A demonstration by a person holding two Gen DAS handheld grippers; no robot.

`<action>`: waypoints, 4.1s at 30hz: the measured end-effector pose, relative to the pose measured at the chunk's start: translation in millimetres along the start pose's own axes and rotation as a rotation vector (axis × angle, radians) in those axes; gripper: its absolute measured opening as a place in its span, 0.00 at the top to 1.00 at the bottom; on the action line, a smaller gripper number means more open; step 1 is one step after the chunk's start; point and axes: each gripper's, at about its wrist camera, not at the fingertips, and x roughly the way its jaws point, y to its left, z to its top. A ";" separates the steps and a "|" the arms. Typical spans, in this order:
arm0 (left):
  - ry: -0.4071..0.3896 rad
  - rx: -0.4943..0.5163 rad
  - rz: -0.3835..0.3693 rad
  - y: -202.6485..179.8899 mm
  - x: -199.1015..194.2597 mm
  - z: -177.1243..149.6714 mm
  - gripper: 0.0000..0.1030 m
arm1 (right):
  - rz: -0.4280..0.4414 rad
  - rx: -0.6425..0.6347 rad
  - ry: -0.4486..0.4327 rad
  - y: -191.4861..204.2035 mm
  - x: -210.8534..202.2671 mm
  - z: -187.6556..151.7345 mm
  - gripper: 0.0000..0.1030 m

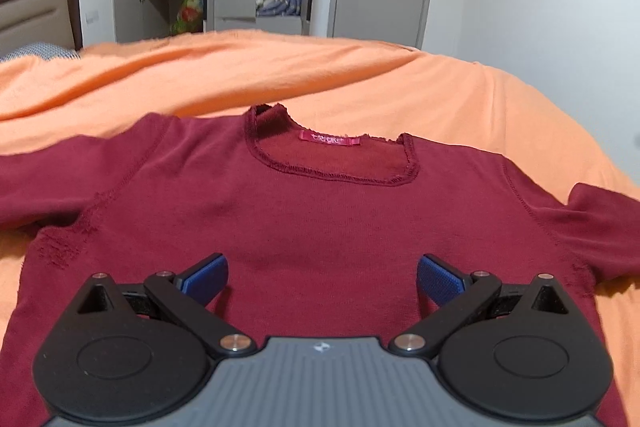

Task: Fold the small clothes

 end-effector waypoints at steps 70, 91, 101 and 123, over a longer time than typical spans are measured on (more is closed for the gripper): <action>-0.045 -0.284 -0.097 118.2 35.1 43.2 0.89 | 0.617 -0.533 0.052 189.7 -170.4 -156.9 0.01; -0.114 -0.178 0.033 130.8 36.0 22.6 0.91 | 0.399 -0.492 0.031 192.0 -143.6 -159.1 0.01; -0.094 -0.182 0.024 132.5 37.4 20.5 0.84 | 0.285 -0.569 0.097 186.1 -124.2 -185.6 0.01; -0.233 -0.237 0.467 249.3 -81.0 15.5 0.00 | 0.400 -0.560 -0.054 178.9 -168.9 -172.1 0.01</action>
